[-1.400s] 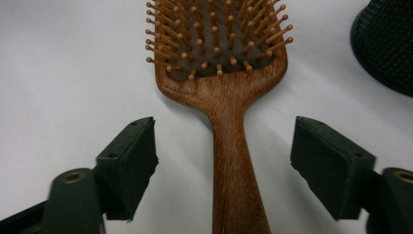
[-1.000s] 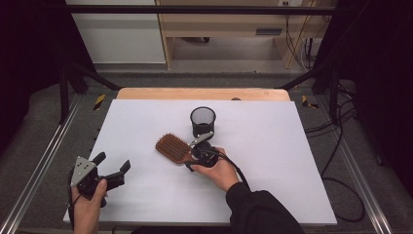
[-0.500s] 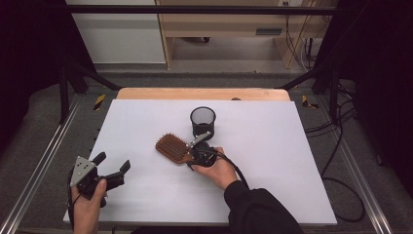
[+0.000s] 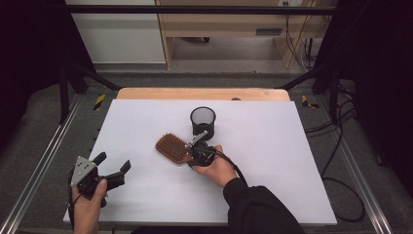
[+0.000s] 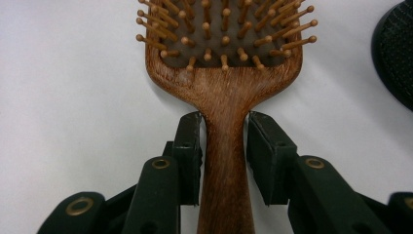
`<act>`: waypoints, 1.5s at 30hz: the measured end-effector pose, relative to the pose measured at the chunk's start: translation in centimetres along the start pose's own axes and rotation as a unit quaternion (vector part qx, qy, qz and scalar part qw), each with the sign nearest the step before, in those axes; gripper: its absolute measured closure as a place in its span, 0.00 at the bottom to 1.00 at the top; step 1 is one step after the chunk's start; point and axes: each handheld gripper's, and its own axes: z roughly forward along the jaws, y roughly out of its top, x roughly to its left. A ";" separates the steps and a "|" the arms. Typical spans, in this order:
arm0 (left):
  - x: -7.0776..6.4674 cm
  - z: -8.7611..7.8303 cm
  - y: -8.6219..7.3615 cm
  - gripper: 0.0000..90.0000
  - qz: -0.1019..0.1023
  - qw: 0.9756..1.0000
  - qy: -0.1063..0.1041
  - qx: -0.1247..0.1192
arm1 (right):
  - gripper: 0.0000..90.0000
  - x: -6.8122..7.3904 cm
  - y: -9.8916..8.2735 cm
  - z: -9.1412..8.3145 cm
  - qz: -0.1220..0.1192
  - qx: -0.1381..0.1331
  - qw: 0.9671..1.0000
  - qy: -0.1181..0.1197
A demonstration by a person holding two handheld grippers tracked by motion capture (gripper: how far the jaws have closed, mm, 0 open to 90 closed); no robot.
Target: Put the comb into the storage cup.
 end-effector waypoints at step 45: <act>0.0 0.1 0.0 0.05 0.001 1.000 0.001 0.001 | 0.80 -0.6 -4.0 -3.9 -0.022 0.074 0.997 -0.009</act>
